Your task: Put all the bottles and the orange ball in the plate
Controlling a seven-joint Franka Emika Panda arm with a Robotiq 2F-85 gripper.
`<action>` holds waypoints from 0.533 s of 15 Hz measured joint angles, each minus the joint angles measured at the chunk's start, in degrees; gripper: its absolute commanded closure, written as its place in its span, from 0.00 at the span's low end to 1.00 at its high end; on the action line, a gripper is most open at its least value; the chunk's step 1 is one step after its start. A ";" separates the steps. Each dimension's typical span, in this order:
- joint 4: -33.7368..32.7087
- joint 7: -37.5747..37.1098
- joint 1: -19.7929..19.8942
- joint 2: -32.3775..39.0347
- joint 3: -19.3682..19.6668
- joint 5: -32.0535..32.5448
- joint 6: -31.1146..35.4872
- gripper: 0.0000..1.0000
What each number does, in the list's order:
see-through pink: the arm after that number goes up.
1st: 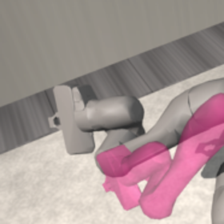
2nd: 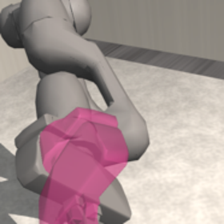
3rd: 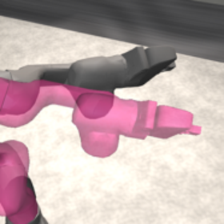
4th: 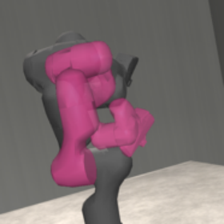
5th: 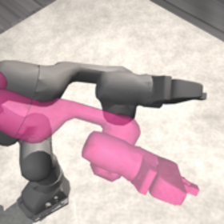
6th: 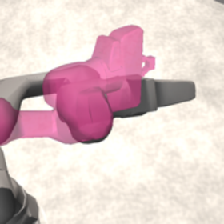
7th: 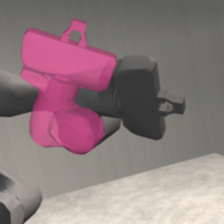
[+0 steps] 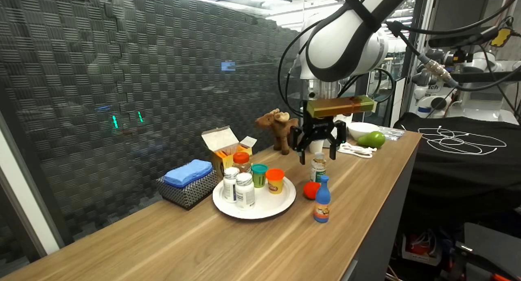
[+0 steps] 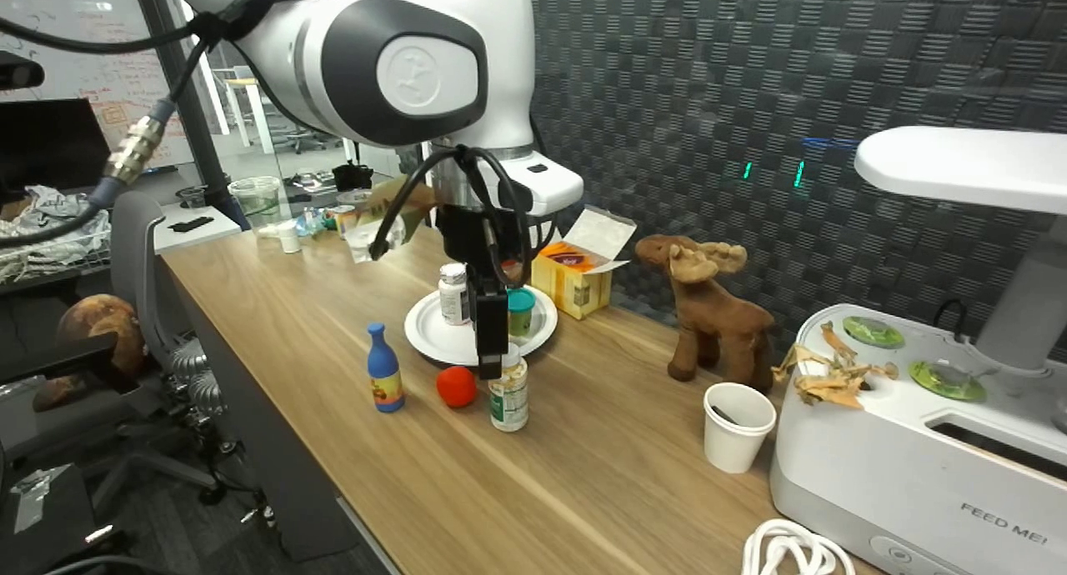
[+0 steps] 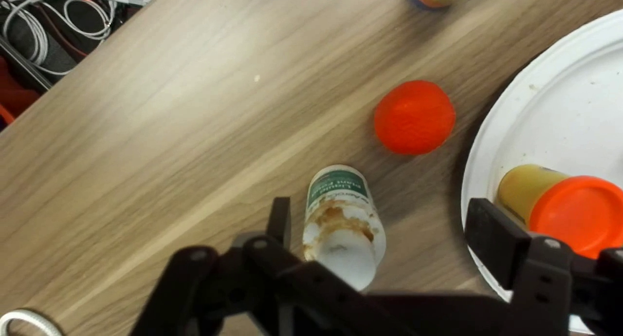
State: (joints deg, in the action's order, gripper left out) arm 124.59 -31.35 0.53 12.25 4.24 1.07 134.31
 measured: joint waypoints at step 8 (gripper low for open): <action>-0.85 -7.85 -0.61 0.00 0.68 4.74 -0.28 0.84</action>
State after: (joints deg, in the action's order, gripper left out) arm 123.74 -39.20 -0.08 12.25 4.92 5.81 134.03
